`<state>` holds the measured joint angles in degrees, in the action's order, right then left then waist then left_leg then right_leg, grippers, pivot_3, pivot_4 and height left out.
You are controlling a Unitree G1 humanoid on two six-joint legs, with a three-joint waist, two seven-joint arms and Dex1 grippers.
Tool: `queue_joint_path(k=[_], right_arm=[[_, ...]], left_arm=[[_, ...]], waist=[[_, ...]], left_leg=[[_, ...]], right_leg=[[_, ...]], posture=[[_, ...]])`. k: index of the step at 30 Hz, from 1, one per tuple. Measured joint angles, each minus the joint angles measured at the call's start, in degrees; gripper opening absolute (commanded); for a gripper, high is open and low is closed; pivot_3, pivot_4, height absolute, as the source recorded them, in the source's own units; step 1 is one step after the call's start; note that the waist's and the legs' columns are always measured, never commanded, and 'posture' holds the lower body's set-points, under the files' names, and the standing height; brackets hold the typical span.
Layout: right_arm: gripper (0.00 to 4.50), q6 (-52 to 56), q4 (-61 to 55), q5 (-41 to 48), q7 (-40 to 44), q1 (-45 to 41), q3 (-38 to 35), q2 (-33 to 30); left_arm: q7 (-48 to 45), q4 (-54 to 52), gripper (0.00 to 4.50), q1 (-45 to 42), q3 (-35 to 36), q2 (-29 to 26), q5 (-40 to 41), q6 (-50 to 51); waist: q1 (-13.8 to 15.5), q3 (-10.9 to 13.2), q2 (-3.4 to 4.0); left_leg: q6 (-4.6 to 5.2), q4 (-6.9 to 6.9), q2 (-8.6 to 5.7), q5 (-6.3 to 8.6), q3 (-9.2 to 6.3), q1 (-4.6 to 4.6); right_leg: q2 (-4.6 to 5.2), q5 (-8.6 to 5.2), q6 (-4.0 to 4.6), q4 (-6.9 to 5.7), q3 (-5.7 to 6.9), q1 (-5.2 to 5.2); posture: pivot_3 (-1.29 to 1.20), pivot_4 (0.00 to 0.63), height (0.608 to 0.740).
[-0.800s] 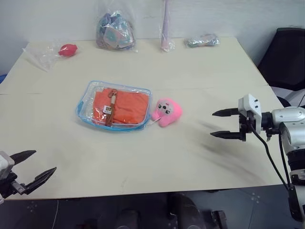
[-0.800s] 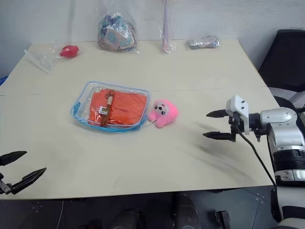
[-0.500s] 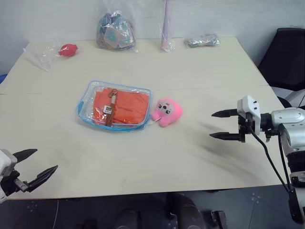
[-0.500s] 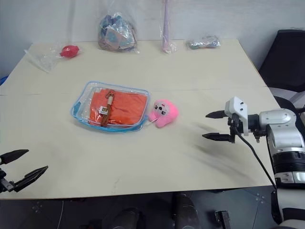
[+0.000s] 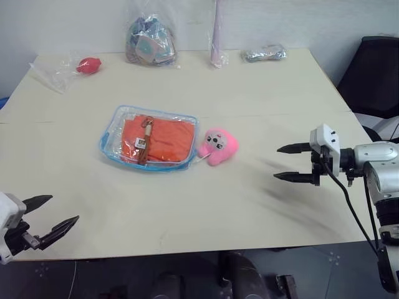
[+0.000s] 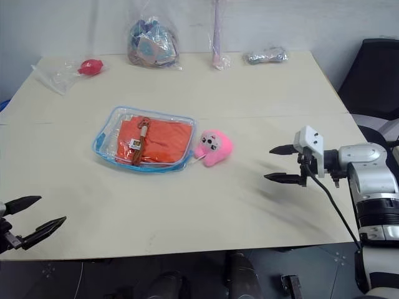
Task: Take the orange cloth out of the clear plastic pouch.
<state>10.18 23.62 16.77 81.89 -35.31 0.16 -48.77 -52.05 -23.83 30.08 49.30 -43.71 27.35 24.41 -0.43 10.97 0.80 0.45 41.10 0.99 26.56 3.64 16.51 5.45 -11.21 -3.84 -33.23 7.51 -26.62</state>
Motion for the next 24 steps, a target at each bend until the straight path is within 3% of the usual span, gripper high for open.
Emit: queue_joint_path(k=[7,11,19,22,24], right_arm=[[4.50,0.21,-0.85,0.32,-1.13,0.02,-0.04,0.44],[4.50,0.89,-4.95,0.68,-4.23,1.24,-0.73,2.27],[4.50,13.79,-32.74,9.78,-17.99,6.84,-2.84,9.79],[4.50,16.58,-37.42,11.64,-20.87,7.62,-2.92,10.80],[4.50,18.19,-40.11,12.72,-23.12,7.27,-2.58,12.28]], left_arm=[[1.08,-0.22,4.46,-0.89,0.00,0.09,0.22,0.45],[5.95,-3.84,4.46,-4.51,-0.87,0.79,3.23,6.25],[33.19,-17.18,4.46,-30.72,-11.55,2.90,21.02,31.02],[42.65,-15.53,4.46,-40.06,-16.40,6.10,22.78,38.20],[50.72,-10.18,4.46,-50.84,-22.47,10.25,19.98,42.54]], waist=[[-0.01,0.00,0.00],[0.21,0.00,0.00],[0.53,-0.02,-0.01],[0.39,-0.02,-0.03],[0.70,-0.04,-0.06]], left_leg=[[-0.01,0.00,0.00,0.00,0.01,0.00],[-0.02,0.05,-0.01,-0.01,-0.02,-0.01],[-0.13,0.14,-0.12,-0.06,-0.61,-0.25],[-0.16,0.13,-0.16,-0.08,-0.60,-0.26],[-0.27,0.21,-0.23,-0.17,-0.44,-0.30]], right_leg=[[0.00,0.00,0.00,-0.02,0.00,0.00],[0.04,0.00,-0.01,-0.09,-0.02,0.00],[0.15,0.02,-0.02,-0.28,-0.07,0.05],[0.09,0.02,-0.02,-0.28,-0.06,0.14],[0.04,0.03,-0.05,-0.28,0.00,0.26]], posture=[[0.00,0.150,0.740],[0.00,0.150,0.740],[0.00,0.150,0.740],[0.00,0.150,0.740],[0.00,0.150,0.740]])
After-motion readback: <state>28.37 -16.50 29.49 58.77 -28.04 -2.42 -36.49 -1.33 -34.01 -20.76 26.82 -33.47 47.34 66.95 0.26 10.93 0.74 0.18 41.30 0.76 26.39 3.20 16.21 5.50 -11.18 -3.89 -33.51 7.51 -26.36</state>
